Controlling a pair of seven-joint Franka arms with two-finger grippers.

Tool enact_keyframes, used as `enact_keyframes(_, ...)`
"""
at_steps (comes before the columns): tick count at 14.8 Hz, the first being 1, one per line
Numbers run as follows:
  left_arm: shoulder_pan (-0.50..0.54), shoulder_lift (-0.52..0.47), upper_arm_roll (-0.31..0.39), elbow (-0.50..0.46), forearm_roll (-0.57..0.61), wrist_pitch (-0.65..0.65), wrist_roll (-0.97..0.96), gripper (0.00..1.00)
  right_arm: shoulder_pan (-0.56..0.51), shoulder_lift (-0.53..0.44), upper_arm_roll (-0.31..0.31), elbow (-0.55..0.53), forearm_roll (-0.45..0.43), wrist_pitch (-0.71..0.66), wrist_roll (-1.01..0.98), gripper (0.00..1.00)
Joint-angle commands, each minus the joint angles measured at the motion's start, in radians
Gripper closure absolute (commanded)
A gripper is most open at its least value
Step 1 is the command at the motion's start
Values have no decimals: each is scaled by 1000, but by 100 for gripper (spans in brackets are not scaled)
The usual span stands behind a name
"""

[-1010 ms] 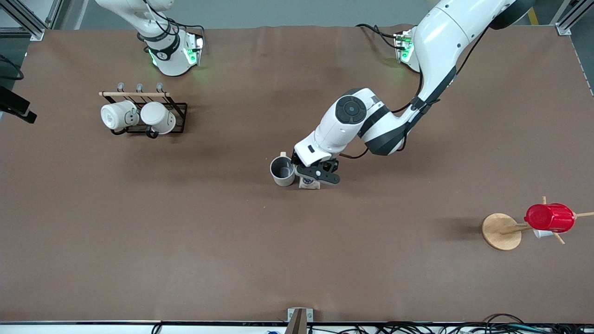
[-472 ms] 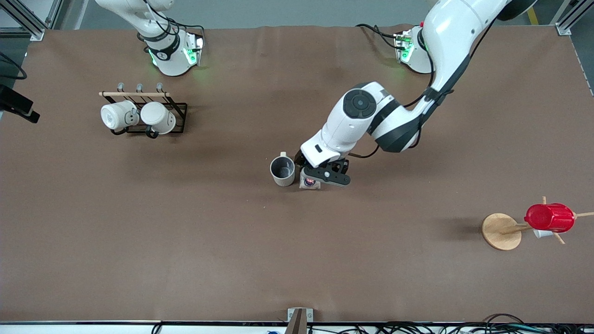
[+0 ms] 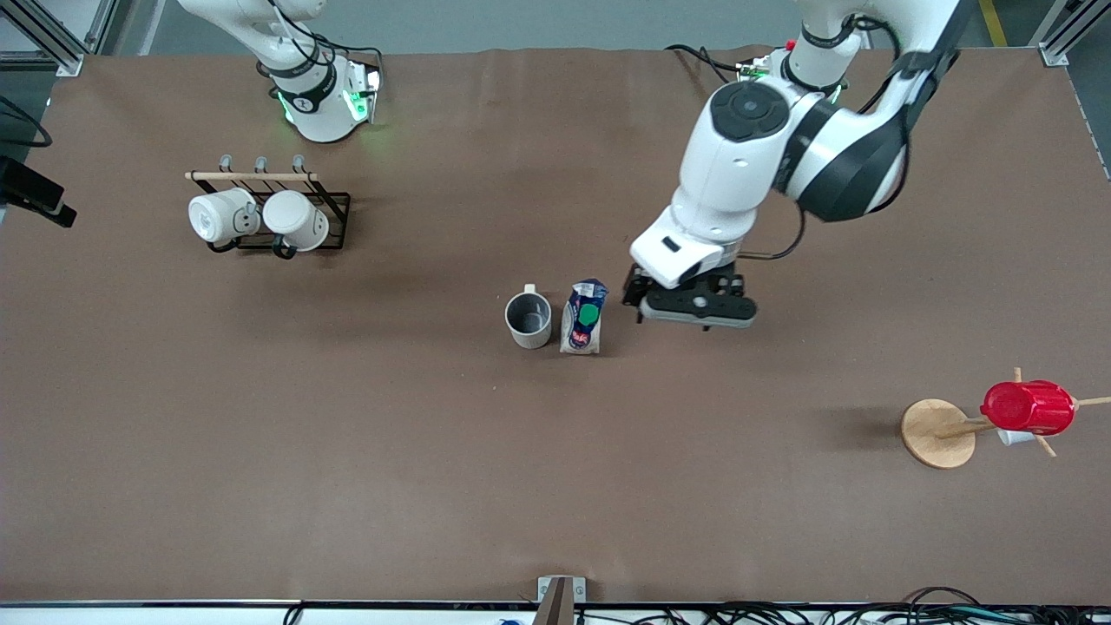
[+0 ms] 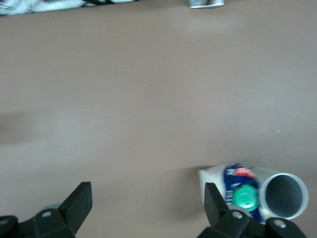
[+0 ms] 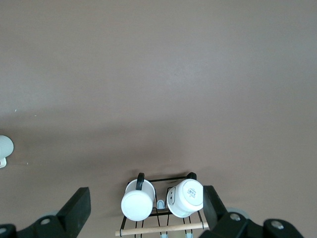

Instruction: Place cup and milk on table

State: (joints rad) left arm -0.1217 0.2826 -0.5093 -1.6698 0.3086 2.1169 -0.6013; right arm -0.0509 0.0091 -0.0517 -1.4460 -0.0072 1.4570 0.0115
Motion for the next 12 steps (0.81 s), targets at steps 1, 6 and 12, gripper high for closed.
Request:
enact_keyframes(1, -1, -121, 61, -102, -70, -15, 38, 0, 2, 5, -4, 18, 9, -9, -5, 0)
enact_keyframes(6, -7, -243, 254, -123, -266, -158, 188, 0, 3, 5, -4, 16, 10, -4, 58, 0)
enact_keyframes(12, 8, -370, 425, -116, -341, -279, 471, 0, 3, 5, -4, 16, 12, -3, 59, 0)
